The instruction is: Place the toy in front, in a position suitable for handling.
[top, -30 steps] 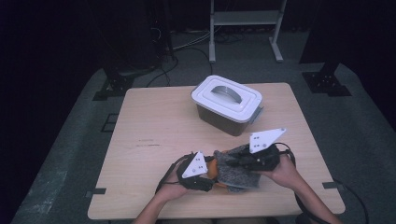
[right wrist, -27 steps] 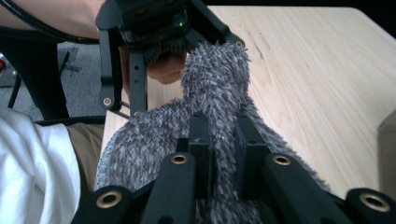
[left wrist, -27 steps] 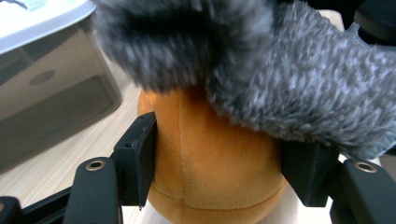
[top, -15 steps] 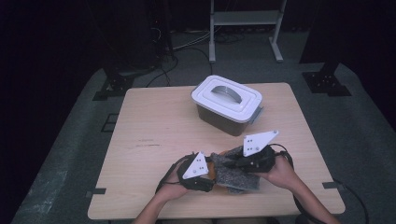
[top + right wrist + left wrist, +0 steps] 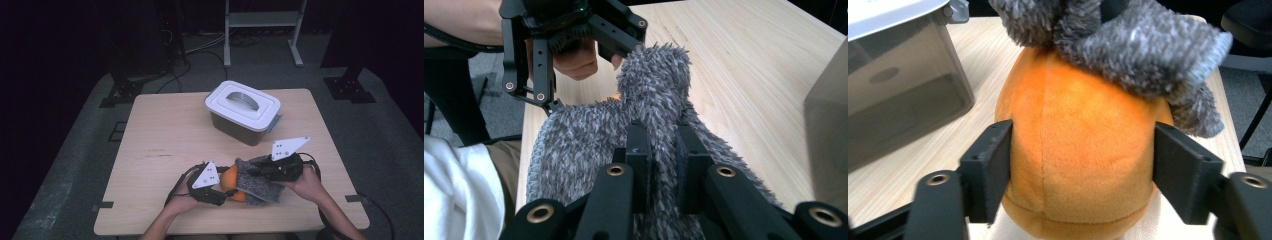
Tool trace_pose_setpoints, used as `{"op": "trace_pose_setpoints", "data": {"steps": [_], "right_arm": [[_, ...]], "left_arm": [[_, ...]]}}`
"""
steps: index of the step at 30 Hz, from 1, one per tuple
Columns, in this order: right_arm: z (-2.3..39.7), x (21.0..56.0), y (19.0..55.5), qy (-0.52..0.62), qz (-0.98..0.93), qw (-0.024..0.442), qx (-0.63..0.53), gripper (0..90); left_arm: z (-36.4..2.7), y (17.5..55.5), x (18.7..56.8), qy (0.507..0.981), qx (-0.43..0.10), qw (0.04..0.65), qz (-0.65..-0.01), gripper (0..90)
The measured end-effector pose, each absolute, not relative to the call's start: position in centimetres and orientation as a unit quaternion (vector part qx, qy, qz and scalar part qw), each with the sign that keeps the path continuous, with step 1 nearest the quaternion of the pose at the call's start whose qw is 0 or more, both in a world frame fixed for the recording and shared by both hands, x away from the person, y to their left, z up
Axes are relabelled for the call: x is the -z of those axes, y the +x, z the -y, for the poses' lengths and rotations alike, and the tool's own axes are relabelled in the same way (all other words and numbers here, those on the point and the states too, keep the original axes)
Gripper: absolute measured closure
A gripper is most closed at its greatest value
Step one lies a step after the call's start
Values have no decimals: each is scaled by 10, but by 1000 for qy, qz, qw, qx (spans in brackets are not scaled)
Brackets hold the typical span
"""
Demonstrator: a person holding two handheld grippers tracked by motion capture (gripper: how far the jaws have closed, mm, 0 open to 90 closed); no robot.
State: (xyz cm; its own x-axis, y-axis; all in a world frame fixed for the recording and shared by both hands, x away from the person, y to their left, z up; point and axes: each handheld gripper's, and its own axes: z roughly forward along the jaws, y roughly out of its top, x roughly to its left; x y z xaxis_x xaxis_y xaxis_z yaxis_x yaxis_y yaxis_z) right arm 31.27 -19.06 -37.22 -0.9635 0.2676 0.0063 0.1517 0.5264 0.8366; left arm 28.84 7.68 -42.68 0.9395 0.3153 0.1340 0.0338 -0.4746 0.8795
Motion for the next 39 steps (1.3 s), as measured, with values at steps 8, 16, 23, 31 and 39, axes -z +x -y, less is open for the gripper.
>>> {"op": "trace_pose_setpoints", "data": {"steps": [8,16,23,31,39], "right_arm": [[179,373,310,107,-870,42,-479,793],[190,370,313,117,-870,60,-476,794],[206,371,313,134,-863,52,-485,794],[189,372,312,109,-873,54,-472,794],[193,376,307,108,-877,46,-467,795]], "left_arm": [[-77,288,430,849,-124,504,-94,334],[-82,286,430,851,-140,501,-79,396],[-74,282,429,850,-154,502,-47,388],[-78,286,433,845,-132,513,-71,280],[-75,290,438,840,-97,525,-96,232]]}}
